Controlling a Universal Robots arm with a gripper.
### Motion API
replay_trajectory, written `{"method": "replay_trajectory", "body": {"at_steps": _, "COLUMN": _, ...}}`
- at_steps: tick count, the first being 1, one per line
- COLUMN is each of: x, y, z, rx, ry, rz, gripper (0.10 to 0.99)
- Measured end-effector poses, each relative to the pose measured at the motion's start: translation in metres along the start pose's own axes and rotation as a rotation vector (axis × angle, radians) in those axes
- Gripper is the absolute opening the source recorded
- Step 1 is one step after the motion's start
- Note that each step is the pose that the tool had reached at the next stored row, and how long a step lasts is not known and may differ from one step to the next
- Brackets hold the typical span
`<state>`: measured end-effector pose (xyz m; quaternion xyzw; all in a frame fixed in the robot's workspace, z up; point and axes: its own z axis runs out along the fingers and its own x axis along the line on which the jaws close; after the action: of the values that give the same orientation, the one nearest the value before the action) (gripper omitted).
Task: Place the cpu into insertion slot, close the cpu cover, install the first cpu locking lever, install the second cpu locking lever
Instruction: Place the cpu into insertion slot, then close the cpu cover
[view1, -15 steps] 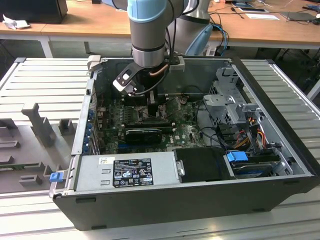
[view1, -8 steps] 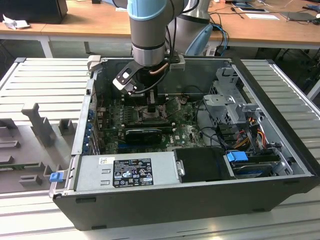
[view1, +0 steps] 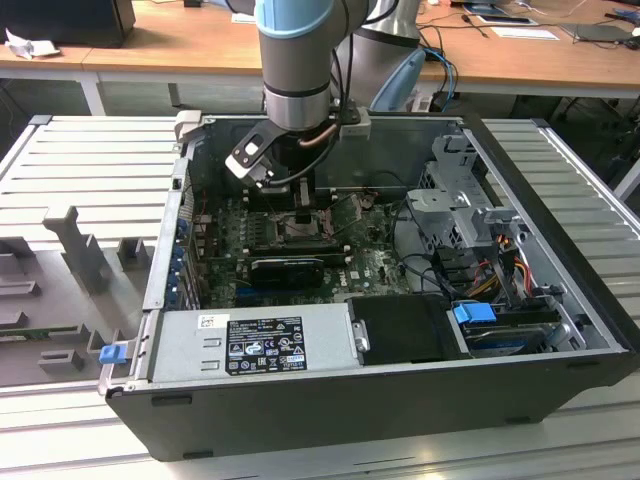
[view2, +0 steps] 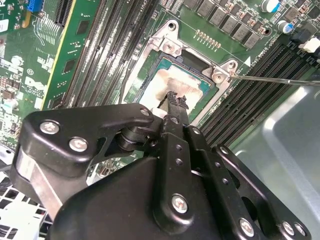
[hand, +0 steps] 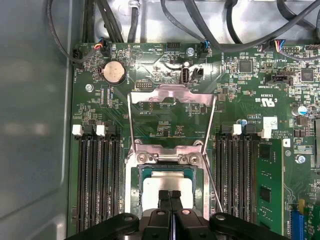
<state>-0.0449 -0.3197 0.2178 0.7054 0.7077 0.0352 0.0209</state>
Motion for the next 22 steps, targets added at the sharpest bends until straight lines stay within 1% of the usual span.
{"method": "replay_trajectory", "body": {"at_steps": 7, "x": 0.0001, "y": 0.0005, "z": -0.002, "rx": 0.0, "ry": 0.0003, "rz": 0.0, "gripper": 0.106}}
{"method": "replay_trajectory", "body": {"at_steps": 9, "x": 0.0001, "y": 0.0055, "z": -0.0017, "rx": 0.005, "ry": 0.0002, "rz": 0.0, "gripper": 0.106}}
{"method": "replay_trajectory", "body": {"at_steps": 12, "x": 0.0, "y": 0.012, "z": -0.0012, "rx": 0.009, "ry": 0.0002, "rz": 0.0, "gripper": 0.106}}
{"method": "replay_trajectory", "body": {"at_steps": 14, "x": 0.0, "y": 0.0125, "z": -0.0017, "rx": 0.009, "ry": 0.0, "rz": 0.0, "gripper": 0.106}}
{"method": "replay_trajectory", "body": {"at_steps": 15, "x": 0.0001, "y": 0.0127, "z": -0.0036, "rx": 0.009, "ry": 0.0002, "rz": 0.0, "gripper": 0.106}}
{"method": "replay_trajectory", "body": {"at_steps": 17, "x": 0.0001, "y": 0.0128, "z": -0.0051, "rx": 0.009, "ry": 0.0002, "rz": 0.0, "gripper": 0.106}}
{"method": "replay_trajectory", "body": {"at_steps": 21, "x": 0.0001, "y": 0.013, "z": -0.0052, "rx": 0.009, "ry": 0.0002, "rz": 0.0, "gripper": 0.106}}
{"method": "replay_trajectory", "body": {"at_steps": 22, "x": 0.0001, "y": 0.0156, "z": -0.0051, "rx": 0.009, "ry": 0.0, "rz": 0.0, "gripper": 0.106}}
